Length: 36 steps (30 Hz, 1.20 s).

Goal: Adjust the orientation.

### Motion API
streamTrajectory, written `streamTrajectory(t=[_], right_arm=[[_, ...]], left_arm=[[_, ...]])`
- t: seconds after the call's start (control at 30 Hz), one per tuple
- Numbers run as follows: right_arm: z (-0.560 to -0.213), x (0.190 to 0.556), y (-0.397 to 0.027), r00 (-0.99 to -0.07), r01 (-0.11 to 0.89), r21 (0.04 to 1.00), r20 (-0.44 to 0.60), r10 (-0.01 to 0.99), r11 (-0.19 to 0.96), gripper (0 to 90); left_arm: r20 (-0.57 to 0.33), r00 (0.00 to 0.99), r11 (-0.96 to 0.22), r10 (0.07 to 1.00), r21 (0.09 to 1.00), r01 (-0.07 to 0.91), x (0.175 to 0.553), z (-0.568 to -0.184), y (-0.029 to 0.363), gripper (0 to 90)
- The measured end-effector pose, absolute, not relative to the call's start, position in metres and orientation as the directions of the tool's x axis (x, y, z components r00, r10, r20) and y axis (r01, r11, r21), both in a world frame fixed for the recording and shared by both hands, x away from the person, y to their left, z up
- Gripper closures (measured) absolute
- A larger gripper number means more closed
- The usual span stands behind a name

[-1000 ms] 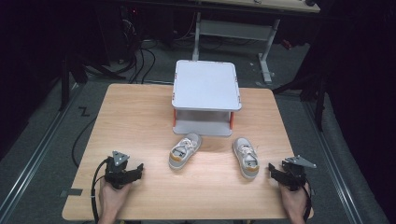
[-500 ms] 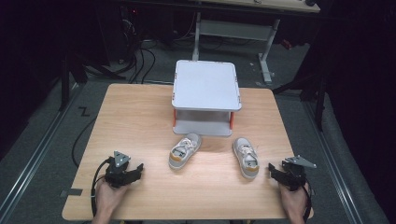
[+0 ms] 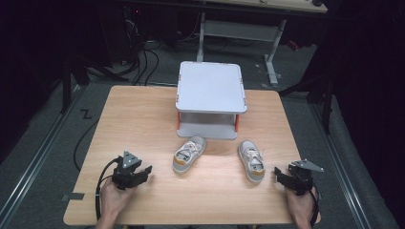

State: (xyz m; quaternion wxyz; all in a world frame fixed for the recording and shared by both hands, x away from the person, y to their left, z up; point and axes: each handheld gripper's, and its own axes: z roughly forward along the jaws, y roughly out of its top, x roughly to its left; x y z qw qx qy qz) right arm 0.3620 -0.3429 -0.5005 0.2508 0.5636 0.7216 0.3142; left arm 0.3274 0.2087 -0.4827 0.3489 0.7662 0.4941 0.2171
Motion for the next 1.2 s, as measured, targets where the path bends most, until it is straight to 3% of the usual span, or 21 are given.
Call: streamTrajectory(t=[0.47, 1.2], right_arm=[[-0.500, 0.361, -0.344, -0.237, 0.655, 0.738, -0.001, 0.971, 0.161, 38.4], [-0.500, 0.361, -0.345, -0.239, 0.654, 0.741, 0.008, 0.971, 0.154, 38.6]], left_arm=[[-0.035, 0.507, -0.285, 0.861, 0.793, 0.539, 0.345, -0.443, 0.177, 53.8], [0.020, 0.599, -0.427, 0.800, 0.720, 0.546, 0.395, -0.434, 0.128, 64.1]])
